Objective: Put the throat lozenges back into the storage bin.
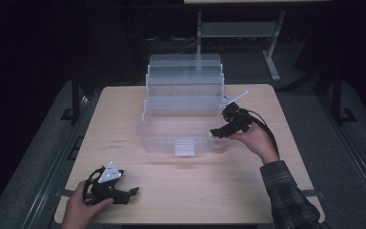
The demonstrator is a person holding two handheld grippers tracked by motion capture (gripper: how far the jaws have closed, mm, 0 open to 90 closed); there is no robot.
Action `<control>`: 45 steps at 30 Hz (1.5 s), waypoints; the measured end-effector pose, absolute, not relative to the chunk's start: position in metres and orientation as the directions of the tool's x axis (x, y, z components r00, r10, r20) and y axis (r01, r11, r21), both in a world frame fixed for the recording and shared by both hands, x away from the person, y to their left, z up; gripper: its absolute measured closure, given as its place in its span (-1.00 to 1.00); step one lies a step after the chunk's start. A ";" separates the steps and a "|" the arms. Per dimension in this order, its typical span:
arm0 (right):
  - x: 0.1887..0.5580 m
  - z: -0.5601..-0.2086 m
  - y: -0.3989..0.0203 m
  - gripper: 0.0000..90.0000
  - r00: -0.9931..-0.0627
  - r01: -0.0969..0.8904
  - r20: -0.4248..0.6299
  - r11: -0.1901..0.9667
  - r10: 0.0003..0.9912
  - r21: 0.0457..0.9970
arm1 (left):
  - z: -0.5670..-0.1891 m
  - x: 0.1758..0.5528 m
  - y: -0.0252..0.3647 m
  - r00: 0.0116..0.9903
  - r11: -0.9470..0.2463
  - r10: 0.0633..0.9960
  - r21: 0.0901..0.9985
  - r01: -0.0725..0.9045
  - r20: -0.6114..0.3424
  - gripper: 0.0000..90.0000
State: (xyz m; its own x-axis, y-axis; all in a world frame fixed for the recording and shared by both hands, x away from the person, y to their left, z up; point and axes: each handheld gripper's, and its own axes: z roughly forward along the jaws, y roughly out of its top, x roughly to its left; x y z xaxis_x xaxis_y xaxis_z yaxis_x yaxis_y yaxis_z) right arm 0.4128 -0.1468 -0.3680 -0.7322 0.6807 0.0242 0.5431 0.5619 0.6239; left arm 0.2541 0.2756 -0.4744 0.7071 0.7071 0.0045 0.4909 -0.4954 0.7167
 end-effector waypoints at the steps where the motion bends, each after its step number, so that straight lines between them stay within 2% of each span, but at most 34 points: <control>1: 0.412 -0.367 -0.147 -0.59 -0.732 0.543 0.026 0.560 0.681 0.625 | -0.474 0.254 0.276 0.707 -0.495 0.707 0.717 0.491 0.004 -0.76; 8: 0.408 -0.362 -0.152 -0.59 -0.730 0.537 0.022 0.554 0.683 0.636 | -0.474 0.254 0.276 0.707 -0.495 0.707 0.717 0.491 0.005 -0.76; 16: 0.397 -0.358 -0.165 -0.70 -0.717 0.538 0.017 0.537 0.697 0.650 | -0.474 0.254 0.275 0.706 -0.494 0.708 0.717 0.492 0.003 -0.76; 25: 0.385 -0.363 -0.183 -0.93 -0.692 0.555 0.022 0.511 0.722 0.656 | -0.474 0.254 0.275 0.706 -0.493 0.708 0.717 0.492 0.003 -0.76; 45: 0.351 -0.386 -0.215 -0.94 -0.648 0.585 0.024 0.477 0.762 0.656 | -0.474 0.254 0.275 0.706 -0.494 0.708 0.717 0.492 0.004 -0.76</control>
State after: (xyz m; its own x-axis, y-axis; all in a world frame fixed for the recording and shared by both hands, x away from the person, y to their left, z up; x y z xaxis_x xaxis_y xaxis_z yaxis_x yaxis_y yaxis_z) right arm 0.3511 -0.2154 -0.3864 -0.6475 0.7617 0.0235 0.5851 0.4771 0.6558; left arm 0.2542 0.2755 -0.4744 0.7061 0.7081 0.0037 0.4917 -0.4940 0.7171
